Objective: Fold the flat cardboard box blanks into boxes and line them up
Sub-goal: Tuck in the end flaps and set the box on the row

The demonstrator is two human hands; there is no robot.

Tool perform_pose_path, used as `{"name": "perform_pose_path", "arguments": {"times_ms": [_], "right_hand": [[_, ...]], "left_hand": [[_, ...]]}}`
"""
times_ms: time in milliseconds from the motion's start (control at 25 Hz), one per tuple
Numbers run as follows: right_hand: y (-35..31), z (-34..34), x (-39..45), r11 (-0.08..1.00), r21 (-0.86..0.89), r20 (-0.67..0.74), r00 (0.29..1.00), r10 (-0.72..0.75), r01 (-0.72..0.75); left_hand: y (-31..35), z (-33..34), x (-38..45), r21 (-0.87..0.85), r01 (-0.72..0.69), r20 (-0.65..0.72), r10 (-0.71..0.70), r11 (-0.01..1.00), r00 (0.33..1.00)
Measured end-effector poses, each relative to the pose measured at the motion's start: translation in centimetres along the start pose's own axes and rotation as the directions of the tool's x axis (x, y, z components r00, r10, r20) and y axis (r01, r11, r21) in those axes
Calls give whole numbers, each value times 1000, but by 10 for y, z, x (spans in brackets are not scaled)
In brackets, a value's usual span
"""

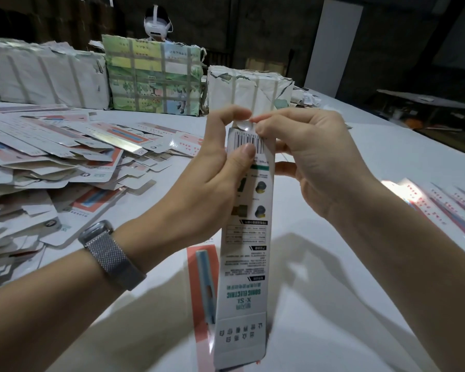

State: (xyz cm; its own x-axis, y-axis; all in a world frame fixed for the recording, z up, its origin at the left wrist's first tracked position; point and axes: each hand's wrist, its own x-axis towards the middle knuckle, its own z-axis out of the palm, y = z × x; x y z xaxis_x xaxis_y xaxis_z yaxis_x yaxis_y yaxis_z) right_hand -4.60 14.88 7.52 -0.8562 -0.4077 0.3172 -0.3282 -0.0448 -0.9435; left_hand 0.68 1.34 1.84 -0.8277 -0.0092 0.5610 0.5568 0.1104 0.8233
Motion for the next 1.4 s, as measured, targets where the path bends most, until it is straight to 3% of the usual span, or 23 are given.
{"name": "perform_pose_path", "arguments": {"times_ms": [360,640,960,1120,1400], "right_hand": [[2,0,1,1000,-16,51,999,-11,12],[10,6,-1,976,-103,0,981,-195,194],[5,-9,8,986,-131,63,993,-95,103],[6,-11,9,994,-81,144,987,-64,76],[17,-2,6,978,30,132,969,-208,205]], "left_hand": [[2,-2,1,140,9,10,-11,990,1000],[2,-1,3,189,33,-70,-20,982,997],[8,3,1,279,107,-5,-110,954,994],[10,2,2,254,130,-38,-124,958,992],[10,0,5,145,71,-112,-55,987,992]]}}
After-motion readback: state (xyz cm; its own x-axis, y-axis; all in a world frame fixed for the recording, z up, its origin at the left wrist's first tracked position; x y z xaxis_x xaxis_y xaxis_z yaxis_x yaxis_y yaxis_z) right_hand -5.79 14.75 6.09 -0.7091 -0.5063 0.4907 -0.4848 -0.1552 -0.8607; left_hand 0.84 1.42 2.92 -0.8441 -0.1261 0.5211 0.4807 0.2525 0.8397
